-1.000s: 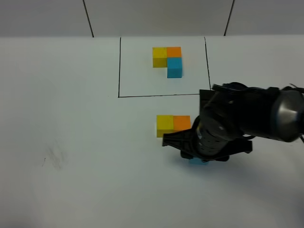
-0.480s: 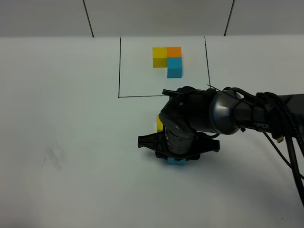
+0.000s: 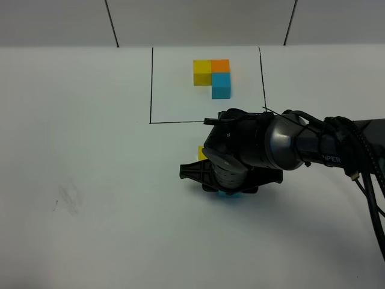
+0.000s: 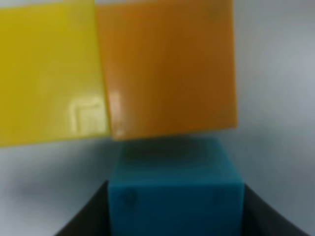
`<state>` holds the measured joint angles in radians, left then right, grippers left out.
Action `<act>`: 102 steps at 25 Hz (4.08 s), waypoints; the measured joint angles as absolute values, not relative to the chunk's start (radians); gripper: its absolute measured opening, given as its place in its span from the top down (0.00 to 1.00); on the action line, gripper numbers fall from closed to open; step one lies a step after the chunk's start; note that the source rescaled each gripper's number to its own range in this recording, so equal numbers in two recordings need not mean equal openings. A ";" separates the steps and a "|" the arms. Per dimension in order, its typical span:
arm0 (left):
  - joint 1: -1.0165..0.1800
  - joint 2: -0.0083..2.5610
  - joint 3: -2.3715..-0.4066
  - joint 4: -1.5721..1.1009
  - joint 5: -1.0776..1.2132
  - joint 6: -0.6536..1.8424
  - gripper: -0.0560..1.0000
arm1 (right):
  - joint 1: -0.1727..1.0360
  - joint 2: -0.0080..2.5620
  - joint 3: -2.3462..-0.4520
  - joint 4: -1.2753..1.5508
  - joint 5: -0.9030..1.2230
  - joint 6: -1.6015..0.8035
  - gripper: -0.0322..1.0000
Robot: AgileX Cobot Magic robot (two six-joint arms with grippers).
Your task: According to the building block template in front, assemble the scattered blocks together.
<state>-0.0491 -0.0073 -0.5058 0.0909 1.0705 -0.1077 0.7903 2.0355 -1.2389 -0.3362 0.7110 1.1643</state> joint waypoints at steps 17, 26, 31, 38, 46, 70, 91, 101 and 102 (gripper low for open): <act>-0.049 -0.007 -0.506 0.091 1.071 -0.108 0.30 | 0.773 2.056 -1.240 -0.346 0.683 1.161 0.72; -0.049 -0.007 -0.506 0.091 1.071 -0.108 0.30 | 0.772 2.066 -1.246 -0.350 0.669 1.129 0.72; -0.049 -0.007 -0.506 0.091 1.071 -0.108 0.30 | 0.771 2.076 -1.249 -0.350 0.665 1.126 0.72; -0.049 -0.007 -0.506 0.091 1.071 -0.108 0.30 | 0.771 2.083 -1.249 -0.353 0.658 1.125 0.72; -0.049 -0.007 -0.506 0.091 1.071 -0.108 0.30 | 0.771 2.092 -1.275 -0.345 0.682 1.131 0.72; -0.049 -0.007 -0.506 0.091 1.071 -0.108 0.30 | 0.738 1.440 -1.288 -0.960 1.170 0.759 0.00; -0.049 -0.007 -0.506 0.091 1.071 -0.108 0.30 | 0.575 0.304 -1.291 -0.746 1.222 0.061 0.01; -0.049 -0.007 -0.506 0.091 1.071 -0.108 0.30 | 0.439 0.168 -1.033 -0.216 1.214 -0.096 0.03; -0.049 -0.007 -0.506 0.091 1.071 -0.108 0.30 | 0.415 0.158 -0.993 -0.181 1.194 -0.108 0.03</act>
<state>-0.0491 -0.0073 -0.5058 0.0909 1.0705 -0.1077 0.4150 0.1576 -0.9931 -0.1807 1.1945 -0.1078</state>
